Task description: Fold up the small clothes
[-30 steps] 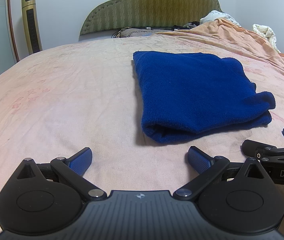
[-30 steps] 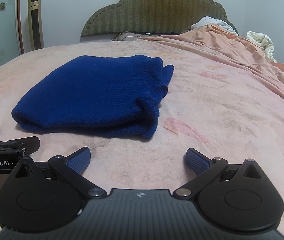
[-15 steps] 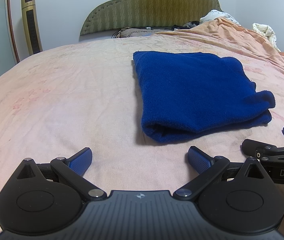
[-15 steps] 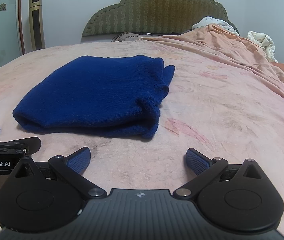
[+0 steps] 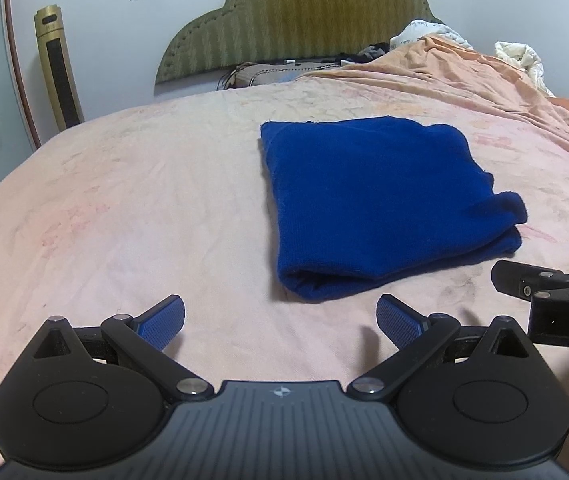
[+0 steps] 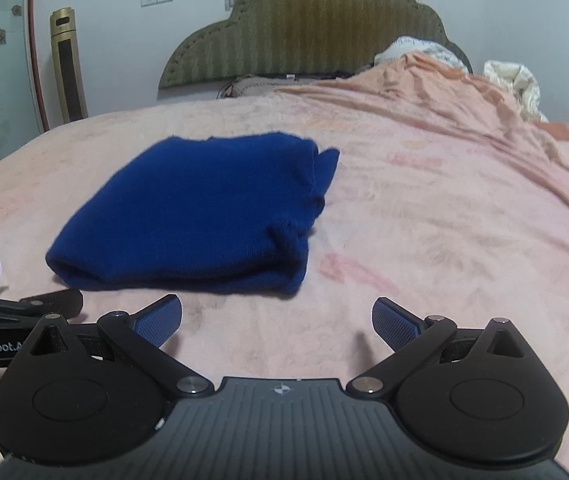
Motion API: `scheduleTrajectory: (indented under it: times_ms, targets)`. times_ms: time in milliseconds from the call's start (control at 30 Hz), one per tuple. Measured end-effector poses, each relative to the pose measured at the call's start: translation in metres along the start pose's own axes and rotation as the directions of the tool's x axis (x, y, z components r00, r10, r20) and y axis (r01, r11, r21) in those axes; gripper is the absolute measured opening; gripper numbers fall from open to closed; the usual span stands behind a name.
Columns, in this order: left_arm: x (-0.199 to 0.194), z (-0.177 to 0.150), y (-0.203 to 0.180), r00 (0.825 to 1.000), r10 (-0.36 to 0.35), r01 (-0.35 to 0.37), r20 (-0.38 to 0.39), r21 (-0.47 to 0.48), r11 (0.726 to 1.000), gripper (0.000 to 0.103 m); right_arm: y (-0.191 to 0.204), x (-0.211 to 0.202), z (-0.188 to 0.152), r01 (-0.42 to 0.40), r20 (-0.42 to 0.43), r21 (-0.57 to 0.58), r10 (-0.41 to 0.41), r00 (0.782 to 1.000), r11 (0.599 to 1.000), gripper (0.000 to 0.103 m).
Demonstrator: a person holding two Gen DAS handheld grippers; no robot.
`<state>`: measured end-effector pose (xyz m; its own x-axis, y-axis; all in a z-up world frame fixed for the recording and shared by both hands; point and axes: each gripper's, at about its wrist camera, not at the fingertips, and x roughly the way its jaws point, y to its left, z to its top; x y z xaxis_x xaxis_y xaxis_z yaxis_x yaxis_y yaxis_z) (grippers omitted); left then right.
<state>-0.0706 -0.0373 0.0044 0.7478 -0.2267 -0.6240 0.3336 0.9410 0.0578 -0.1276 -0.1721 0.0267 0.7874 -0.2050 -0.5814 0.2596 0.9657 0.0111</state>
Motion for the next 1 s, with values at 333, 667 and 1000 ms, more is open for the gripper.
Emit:
scheduleTrajectory:
  times_ms: [333,667,1000]
  targets:
    - [-0.003,0.001,0.003,1.0,0.005,-0.005,-0.01,-0.016,1.0,0.103,0.006,-0.006,-0.002,-0.005,-0.006,-0.038,0.005,1.0,0.999,0.103]
    - [-0.003,0.001,0.004,1.0,0.0,0.0,-0.021,-0.017,1.0,0.103,0.009,-0.008,0.0,-0.01,0.002,-0.046,0.01,1.0,0.999,0.103]
    - [0.0,0.002,0.007,0.999,0.007,-0.008,-0.034,-0.031,0.999,0.103,0.015,-0.01,0.004,-0.02,0.006,-0.06,0.021,1.0,0.998,0.103]
